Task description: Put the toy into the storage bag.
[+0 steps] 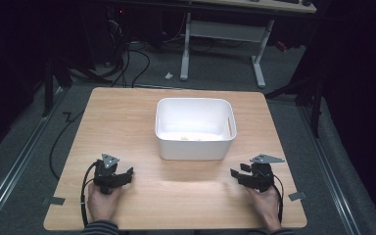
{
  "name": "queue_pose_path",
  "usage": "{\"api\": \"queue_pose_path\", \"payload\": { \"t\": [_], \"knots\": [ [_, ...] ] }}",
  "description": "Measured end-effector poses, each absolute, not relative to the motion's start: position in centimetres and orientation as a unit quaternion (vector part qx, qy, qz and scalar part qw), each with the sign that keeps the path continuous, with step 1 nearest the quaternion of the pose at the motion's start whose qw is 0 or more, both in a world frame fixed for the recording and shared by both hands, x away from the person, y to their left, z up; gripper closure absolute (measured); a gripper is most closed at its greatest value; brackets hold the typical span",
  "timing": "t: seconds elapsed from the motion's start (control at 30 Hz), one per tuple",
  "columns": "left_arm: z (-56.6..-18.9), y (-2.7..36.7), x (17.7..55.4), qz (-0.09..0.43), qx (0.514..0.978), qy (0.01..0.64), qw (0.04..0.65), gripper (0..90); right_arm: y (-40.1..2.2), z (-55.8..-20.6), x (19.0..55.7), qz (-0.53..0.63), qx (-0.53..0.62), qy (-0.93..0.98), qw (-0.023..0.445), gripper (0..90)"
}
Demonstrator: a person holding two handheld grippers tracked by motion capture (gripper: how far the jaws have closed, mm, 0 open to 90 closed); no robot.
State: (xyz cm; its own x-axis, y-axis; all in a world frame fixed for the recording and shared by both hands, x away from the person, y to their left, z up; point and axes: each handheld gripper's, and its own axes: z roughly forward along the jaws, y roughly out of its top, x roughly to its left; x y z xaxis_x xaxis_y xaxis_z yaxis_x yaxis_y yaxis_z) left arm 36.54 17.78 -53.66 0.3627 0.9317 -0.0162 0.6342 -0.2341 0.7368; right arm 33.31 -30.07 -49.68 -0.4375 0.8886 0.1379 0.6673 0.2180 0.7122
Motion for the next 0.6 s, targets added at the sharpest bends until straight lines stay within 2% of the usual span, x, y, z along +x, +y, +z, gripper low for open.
{"api": "queue_pose_path", "payload": {
  "t": [0.6],
  "knots": [
    [-53.7,17.8,36.5,0.221,0.754,0.519,0.336,22.9,-29.2,-52.3,34.1,0.337,0.509,0.775,0.165,46.9]
  ]
}}
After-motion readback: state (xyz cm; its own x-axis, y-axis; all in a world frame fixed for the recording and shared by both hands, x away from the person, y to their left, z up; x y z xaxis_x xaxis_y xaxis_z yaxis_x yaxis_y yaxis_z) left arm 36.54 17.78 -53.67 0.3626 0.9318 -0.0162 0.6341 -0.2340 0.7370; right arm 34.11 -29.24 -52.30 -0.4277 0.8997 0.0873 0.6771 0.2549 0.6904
